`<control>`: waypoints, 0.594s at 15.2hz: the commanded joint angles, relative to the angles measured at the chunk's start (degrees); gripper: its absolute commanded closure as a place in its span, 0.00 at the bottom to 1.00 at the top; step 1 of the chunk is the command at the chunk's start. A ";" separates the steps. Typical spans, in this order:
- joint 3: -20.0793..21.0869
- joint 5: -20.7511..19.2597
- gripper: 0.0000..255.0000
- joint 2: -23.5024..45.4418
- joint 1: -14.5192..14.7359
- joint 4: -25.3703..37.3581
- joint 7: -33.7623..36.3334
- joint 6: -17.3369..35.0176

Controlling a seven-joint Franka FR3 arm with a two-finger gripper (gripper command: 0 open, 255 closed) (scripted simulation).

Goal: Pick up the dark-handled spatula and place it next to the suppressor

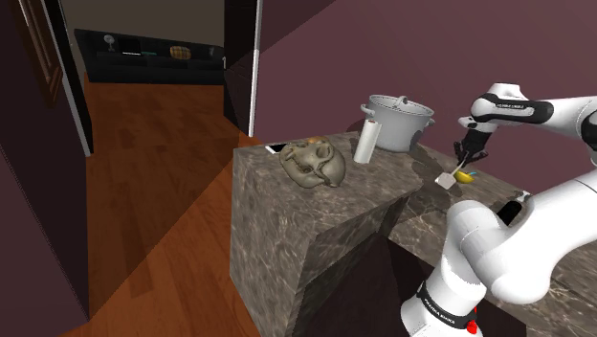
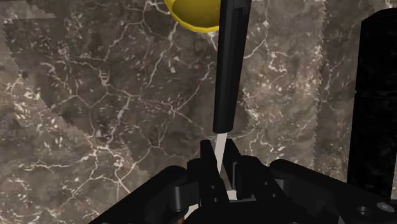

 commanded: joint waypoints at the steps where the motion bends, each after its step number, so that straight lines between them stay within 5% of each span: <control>1: -1.00 -0.66 1.00 -0.51 0.47 -0.35 0.05 0.83; 9: -4.21 -3.39 1.00 -2.24 1.49 -3.83 1.76 5.25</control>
